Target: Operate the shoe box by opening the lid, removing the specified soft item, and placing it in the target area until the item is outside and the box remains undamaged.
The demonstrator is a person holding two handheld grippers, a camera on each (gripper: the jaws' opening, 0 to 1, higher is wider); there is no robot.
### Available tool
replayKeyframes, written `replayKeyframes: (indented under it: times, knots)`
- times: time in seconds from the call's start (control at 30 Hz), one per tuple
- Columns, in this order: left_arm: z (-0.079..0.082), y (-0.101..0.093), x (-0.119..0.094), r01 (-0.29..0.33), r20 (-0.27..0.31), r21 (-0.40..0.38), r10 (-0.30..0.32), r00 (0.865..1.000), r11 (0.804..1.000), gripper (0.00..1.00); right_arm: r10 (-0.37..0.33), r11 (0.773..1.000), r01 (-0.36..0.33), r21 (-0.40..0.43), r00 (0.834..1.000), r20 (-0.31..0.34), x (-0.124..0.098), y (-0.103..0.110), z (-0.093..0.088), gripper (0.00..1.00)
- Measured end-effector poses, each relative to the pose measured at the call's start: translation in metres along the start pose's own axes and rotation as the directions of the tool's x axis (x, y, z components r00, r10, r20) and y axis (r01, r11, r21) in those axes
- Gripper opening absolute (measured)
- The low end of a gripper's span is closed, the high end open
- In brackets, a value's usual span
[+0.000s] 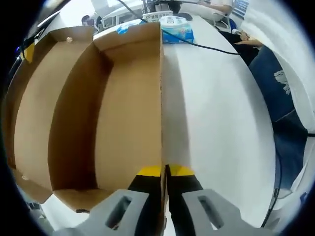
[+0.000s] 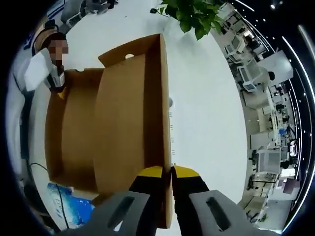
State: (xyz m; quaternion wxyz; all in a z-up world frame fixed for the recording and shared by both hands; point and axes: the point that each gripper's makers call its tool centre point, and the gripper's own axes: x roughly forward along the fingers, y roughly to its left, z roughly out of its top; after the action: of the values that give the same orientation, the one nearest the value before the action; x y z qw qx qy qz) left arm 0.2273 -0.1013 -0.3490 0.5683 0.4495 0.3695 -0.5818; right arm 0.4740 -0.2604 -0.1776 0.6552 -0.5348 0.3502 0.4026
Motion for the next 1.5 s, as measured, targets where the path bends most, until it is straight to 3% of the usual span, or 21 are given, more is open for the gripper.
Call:
replayKeyframes:
  times: [0.37, 1.07, 1.5]
  knots:
    - [-0.004, -0.002, 0.0, -0.011, -0.005, -0.003, 0.011, 1.0, 1.0, 0.01, -0.058, 0.998, 0.058, -0.034, 0.998, 0.011, -0.014, 0.006, 0.002, 0.04]
    - [-0.006, -0.005, 0.0, -0.008, -0.015, 0.017, 0.008, 1.0, 1.0, 0.01, -0.166, 0.986, 0.167, -0.013, 0.985, 0.055, -0.051, 0.032, 0.009, 0.06]
    - [-0.007, -0.009, -0.001, 0.0, -0.017, 0.023, 0.001, 1.0, 1.0, 0.01, -0.311, 0.949, 0.314, -0.032, 0.947, 0.083, -0.065, 0.045, 0.011, 0.05]
